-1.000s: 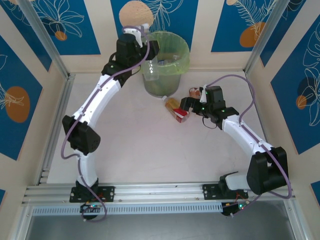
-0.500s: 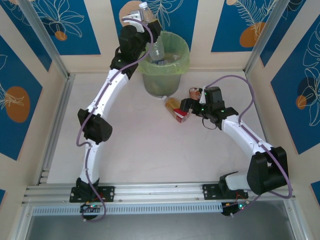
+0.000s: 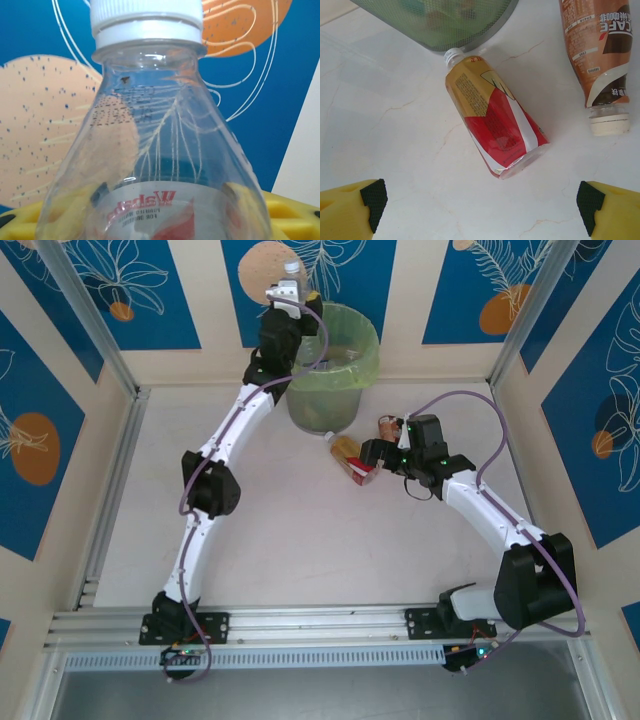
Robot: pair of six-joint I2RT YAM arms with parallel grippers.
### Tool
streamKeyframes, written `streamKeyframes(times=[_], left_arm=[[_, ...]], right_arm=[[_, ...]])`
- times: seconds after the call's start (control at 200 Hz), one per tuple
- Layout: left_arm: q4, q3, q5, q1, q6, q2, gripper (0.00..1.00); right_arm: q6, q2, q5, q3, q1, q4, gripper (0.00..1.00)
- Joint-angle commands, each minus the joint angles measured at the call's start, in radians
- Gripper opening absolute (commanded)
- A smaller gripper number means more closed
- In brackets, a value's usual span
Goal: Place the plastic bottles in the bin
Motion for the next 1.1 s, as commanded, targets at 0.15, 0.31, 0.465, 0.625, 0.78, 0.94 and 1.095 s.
streamKeyframes(times=[0.15,0.31,0.465,0.625,0.78,0.94,1.095], left_arm=[[-0.125,0.052,-0.036,0.006,0.101,-0.017,0.78],[-0.172,0.052,-0.066,0.006,0.061,-0.054,0.89],[-0.215,0.053,-0.015,0.006,0.014,-0.086,0.91],[-0.272,0.052,0.02,0.006,-0.041,-0.112,0.95],[-0.317,0.052,0.073,0.006,-0.066,-0.123,0.98],[-0.367,0.052,0.15,0.006,-0.093,-0.136,1.0],[-0.413,0.052,0.204,0.006,-0.118,-0.152,1.0]], right_arm=[[-0.019,0.001,0.014,0.036,0.014,-0.019,1.0],[-0.019,0.007,0.016,0.042,0.016,-0.02,1.0],[-0.019,0.013,0.019,0.047,0.025,-0.022,1.0],[-0.015,0.015,0.023,0.046,0.029,-0.022,1.0],[-0.017,0.019,0.027,0.047,0.034,-0.027,1.0],[-0.022,0.027,0.025,0.05,0.035,-0.023,1.0],[-0.077,0.066,-0.003,0.068,0.036,-0.039,1.0]])
